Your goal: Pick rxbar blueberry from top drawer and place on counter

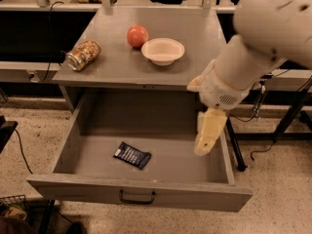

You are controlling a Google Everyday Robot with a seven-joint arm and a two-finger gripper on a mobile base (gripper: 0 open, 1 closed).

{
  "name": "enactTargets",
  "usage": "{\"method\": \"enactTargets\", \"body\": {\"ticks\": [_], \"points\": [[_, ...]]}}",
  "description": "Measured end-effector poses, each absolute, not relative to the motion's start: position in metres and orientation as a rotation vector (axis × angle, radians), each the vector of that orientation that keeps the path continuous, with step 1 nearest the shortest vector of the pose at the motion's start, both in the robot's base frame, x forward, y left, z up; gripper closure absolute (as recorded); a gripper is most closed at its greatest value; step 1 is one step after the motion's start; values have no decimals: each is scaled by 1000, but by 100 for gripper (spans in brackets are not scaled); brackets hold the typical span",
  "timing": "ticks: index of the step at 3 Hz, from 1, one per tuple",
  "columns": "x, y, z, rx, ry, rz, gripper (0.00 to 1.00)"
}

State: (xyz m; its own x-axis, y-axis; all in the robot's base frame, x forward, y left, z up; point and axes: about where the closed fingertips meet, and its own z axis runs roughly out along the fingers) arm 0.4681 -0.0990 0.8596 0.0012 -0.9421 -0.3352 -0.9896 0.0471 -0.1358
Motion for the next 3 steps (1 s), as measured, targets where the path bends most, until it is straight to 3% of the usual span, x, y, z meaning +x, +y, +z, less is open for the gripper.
{"method": "enactTargets", "body": {"ticks": [2, 3], "points": [[484, -79, 848, -1976, 1945, 227, 0], [527, -43, 834, -1905, 1907, 292, 0]]}}
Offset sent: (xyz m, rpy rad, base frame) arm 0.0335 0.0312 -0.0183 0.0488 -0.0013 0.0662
